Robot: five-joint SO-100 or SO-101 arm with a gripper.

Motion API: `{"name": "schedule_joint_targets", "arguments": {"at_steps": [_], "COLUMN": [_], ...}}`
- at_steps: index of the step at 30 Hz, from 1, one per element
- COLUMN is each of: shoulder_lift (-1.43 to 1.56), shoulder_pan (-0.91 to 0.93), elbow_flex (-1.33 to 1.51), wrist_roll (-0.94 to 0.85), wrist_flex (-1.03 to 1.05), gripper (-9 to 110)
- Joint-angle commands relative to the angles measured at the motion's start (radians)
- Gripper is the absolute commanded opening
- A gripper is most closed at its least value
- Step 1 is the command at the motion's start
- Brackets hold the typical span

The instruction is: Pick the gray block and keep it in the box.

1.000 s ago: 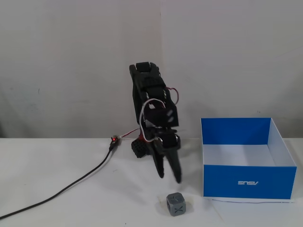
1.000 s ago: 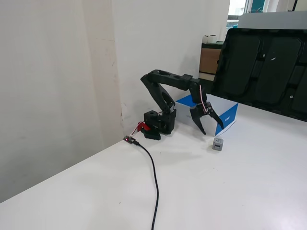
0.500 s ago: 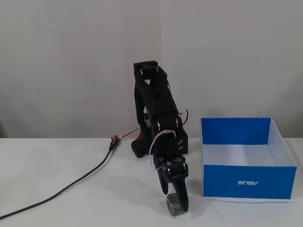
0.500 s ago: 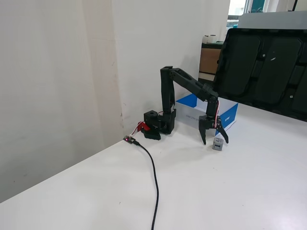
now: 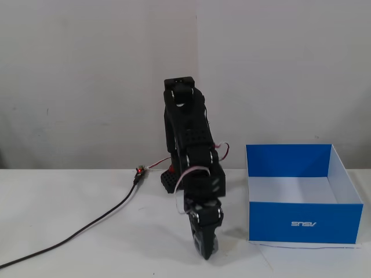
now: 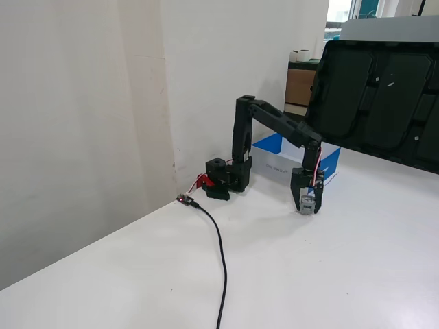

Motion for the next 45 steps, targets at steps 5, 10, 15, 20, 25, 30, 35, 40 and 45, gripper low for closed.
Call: {"name": "schedule_joint_targets", "arguments": {"at_steps": [5, 10, 15, 20, 25, 30, 35, 40, 45], "shoulder_lift": [0.459, 0.561, 0.511, 0.357, 0.33, 0.342, 0.443, 0.612, 0.724], "shoulder_pan": [-0.089, -0.385, -0.755, -0.988, -0.92, -0.644, -0.333, -0.071, 0.156], "elbow_flex": [-0.255, -0.377, -0.411, -0.331, -0.245, -0.235, -0.153, 0.043, 0.235], "wrist_roll": [0.143, 0.138, 0.109, 0.057, 0.057, -0.044, -0.127, -0.152, -0.137], "wrist_flex": [0.135, 0.259, 0.397, 0.446, 0.402, 0.391, 0.301, 0.133, -0.015], "gripper": [0, 0, 12, 51, 11, 1, 1, 0, 0]}}
